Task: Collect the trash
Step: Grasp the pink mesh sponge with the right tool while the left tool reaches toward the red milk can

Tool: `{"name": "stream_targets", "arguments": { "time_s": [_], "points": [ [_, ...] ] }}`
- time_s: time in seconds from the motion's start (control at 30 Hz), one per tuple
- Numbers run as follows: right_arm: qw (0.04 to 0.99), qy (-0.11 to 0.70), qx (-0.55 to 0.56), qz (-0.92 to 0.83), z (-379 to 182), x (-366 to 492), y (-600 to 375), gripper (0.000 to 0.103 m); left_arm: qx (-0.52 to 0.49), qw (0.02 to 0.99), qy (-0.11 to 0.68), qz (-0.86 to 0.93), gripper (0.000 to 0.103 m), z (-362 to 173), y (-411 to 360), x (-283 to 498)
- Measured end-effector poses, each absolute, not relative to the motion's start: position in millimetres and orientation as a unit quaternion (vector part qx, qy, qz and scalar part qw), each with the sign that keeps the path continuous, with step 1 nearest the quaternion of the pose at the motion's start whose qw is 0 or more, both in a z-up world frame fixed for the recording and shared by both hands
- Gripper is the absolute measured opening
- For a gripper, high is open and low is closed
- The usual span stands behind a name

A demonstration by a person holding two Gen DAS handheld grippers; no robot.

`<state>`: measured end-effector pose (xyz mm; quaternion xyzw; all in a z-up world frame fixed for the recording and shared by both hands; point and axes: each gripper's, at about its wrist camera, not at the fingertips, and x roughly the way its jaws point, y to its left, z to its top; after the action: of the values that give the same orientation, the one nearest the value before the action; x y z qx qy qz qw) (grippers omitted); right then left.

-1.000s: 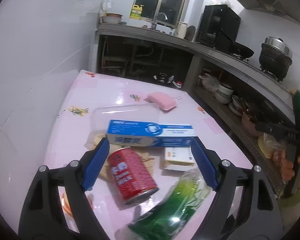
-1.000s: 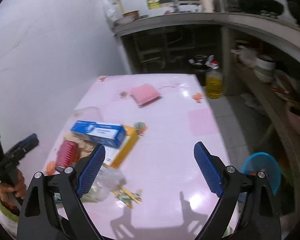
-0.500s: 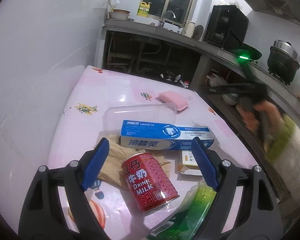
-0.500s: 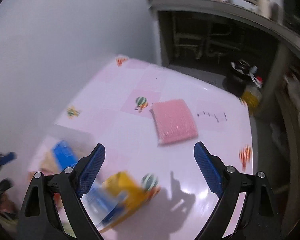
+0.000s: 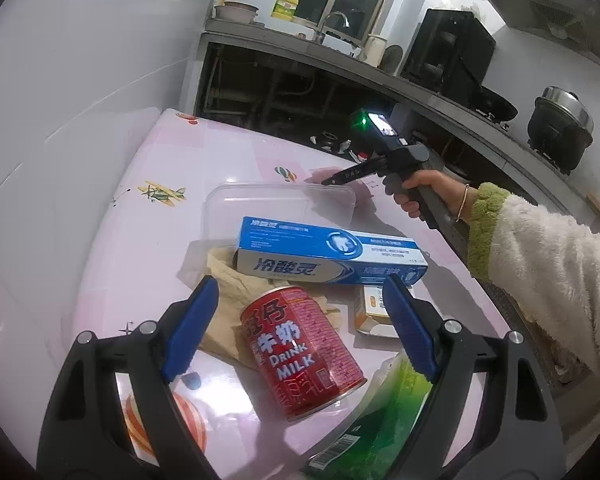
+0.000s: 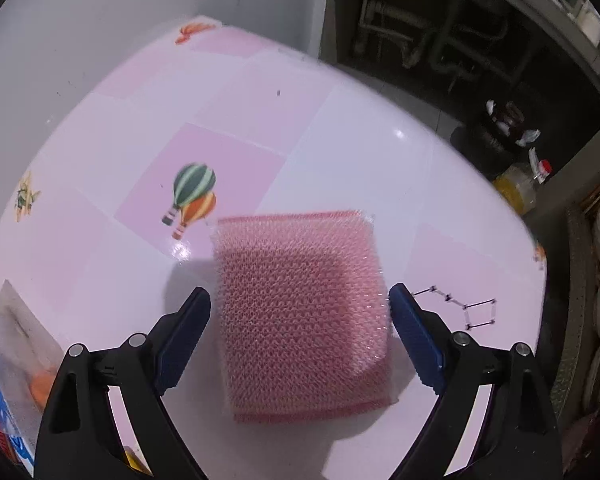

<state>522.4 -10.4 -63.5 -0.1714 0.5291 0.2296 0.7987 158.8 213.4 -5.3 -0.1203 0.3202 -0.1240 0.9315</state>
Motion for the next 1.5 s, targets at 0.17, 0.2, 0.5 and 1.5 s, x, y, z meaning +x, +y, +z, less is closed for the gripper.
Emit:
{"name": "stream_targets", "arguments": {
  "time_s": [0.17,0.2,0.5,1.5],
  "points": [
    [0.797,0.537,-0.162,0.225,-67,518,-18,0.080,-0.128,0.930,0.321,-0.123,0.080,-7,219,158],
    [0.798,0.537,-0.156,0.224,-67,516,-21,0.080,-0.129,0.930,0.321,-0.124,0.080,-7,219,157],
    [0.824,0.522,-0.118,0.187,-53,446,-67,0.079,-0.091,0.929,0.333,-0.137,0.080,-12,204,133],
    [0.886,0.453,-0.009,0.097,-55,222,-145,0.079,-0.173,0.845,0.499,-0.083,0.066,-54,196,201]
  ]
}}
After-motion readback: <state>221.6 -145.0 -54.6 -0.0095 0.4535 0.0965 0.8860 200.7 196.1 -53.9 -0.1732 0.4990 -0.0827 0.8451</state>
